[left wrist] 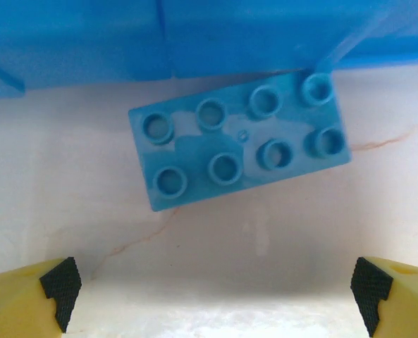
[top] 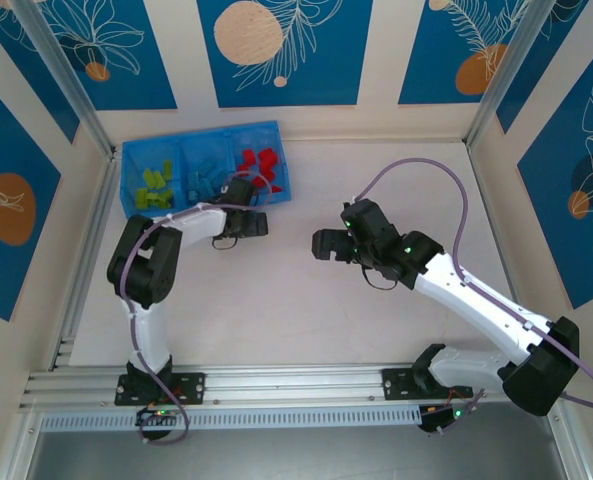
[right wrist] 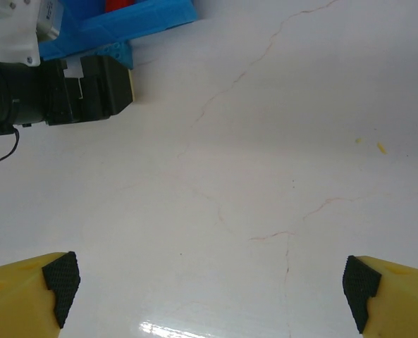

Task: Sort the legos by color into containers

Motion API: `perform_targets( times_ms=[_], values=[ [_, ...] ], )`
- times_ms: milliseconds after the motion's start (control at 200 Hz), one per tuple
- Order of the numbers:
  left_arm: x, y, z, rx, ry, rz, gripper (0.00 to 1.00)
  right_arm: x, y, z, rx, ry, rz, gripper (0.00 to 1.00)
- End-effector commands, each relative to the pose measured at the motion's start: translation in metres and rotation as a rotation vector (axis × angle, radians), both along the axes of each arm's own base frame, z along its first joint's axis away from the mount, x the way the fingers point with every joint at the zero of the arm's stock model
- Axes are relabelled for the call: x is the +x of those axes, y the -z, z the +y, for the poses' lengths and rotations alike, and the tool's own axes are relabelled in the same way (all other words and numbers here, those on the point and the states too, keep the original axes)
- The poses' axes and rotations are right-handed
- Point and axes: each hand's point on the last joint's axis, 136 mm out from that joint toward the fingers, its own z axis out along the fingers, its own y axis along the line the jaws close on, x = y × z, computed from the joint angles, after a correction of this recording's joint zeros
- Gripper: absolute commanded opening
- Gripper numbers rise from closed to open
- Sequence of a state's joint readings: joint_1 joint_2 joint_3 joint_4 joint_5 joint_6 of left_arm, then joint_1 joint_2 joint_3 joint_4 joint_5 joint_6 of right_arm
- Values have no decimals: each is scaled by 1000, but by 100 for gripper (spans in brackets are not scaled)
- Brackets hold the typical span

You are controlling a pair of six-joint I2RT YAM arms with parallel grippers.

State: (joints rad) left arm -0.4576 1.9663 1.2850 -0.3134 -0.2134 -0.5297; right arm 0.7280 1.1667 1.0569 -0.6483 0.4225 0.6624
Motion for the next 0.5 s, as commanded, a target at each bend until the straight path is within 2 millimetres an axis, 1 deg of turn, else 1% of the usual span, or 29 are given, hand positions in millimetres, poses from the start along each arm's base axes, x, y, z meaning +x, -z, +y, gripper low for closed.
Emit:
perform_targets(
  times_ms=[0,125,240,370,495],
  values=[
    [18,-28,-1,-8,-62,-124,100,-2,2,-8,-2,25,9,98],
    [29,-27,-4,-3,-63,-141,100,-4,2,-10,3,26,5,99],
    [40,-19,-3,24,-97,-140,100,-4,-1,-11,22,28,0,99],
    [47,-10,-2,41,-119,-132,99,-8,-2,-15,23,30,-1,99],
    [47,-3,-7,38,-103,-96,95,-13,-3,-20,25,34,-2,99]
  ],
)
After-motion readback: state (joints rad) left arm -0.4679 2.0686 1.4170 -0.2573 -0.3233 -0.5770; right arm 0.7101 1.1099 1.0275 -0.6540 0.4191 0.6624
